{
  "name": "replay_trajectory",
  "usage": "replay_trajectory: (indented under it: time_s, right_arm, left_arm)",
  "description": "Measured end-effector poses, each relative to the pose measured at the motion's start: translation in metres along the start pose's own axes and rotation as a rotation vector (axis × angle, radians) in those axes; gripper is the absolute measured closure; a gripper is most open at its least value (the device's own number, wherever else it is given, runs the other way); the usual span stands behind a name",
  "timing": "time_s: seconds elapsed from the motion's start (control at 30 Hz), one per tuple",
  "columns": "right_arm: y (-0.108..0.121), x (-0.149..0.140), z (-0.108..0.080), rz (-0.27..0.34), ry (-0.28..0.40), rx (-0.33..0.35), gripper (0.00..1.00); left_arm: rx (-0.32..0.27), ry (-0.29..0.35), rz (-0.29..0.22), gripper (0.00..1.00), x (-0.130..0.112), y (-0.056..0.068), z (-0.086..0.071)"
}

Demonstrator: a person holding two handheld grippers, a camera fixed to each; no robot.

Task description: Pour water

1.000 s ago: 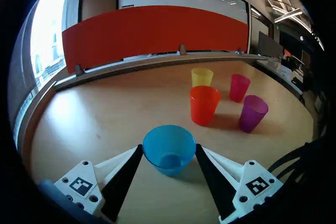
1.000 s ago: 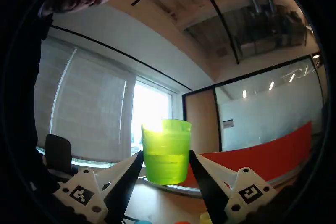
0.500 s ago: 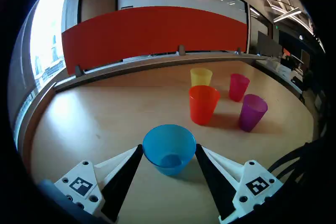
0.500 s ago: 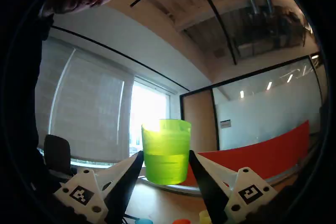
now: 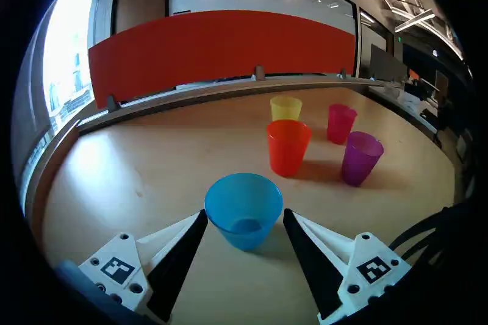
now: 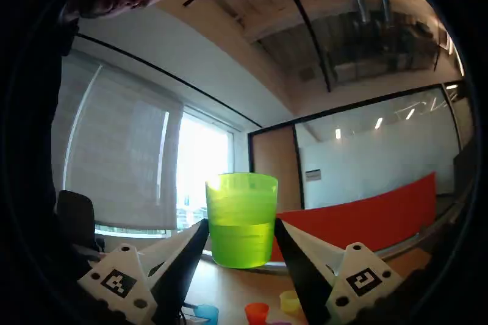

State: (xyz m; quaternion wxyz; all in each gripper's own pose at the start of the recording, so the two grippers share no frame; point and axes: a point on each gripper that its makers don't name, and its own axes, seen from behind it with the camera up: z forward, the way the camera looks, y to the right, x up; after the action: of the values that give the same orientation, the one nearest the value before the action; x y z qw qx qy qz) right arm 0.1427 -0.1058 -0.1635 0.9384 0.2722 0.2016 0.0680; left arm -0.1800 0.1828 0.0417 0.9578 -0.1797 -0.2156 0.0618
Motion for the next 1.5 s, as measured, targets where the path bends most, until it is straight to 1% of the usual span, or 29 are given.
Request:
replay_trajectory:
  time_s: [0.17,0.37,0.47,0.67,0.77,0.87,0.97,1.17,1.33,1.5]
  right_arm:
    - [0.003,-0.003,-0.019,-0.007,-0.010,-0.031,0.19]
    - [0.005,-0.001,-0.032,-0.010,-0.006,-0.052,0.19]
    - [0.006,0.000,-0.034,-0.012,-0.006,-0.055,0.19]
    - [0.007,0.003,-0.039,-0.013,-0.005,-0.059,0.19]
    - [0.007,0.004,-0.040,-0.014,-0.004,-0.061,0.19]
    - [0.007,0.004,-0.041,-0.017,-0.005,-0.062,0.20]
    - [0.008,0.003,-0.044,-0.020,-0.006,-0.065,0.19]
    - [0.008,0.000,-0.054,-0.027,-0.012,-0.075,0.19]
    - [0.008,-0.007,-0.066,-0.027,-0.014,-0.096,0.19]
    - [0.008,-0.016,-0.082,-0.031,-0.021,-0.122,0.19]
  left_arm:
    - [0.002,0.015,-0.004,0.08,0.002,0.002,-0.004]
    - [0.001,0.021,-0.011,0.08,0.006,0.004,-0.005]
    - [0.033,0.042,-0.005,0.08,0.013,-0.002,-0.007]
    - [0.070,0.065,-0.012,0.08,0.021,-0.011,-0.015]
    - [0.079,0.076,-0.026,0.08,0.023,-0.011,-0.023]
    - [0.068,0.098,-0.041,0.08,0.027,-0.005,-0.035]
    - [0.045,0.118,-0.046,0.08,0.031,0.006,-0.046]
    - [0.001,0.144,-0.035,0.08,0.039,0.026,-0.063]
    - [-0.036,0.172,-0.030,0.08,0.049,0.039,-0.071]
    - [-0.076,0.201,-0.018,0.08,0.061,0.054,-0.074]
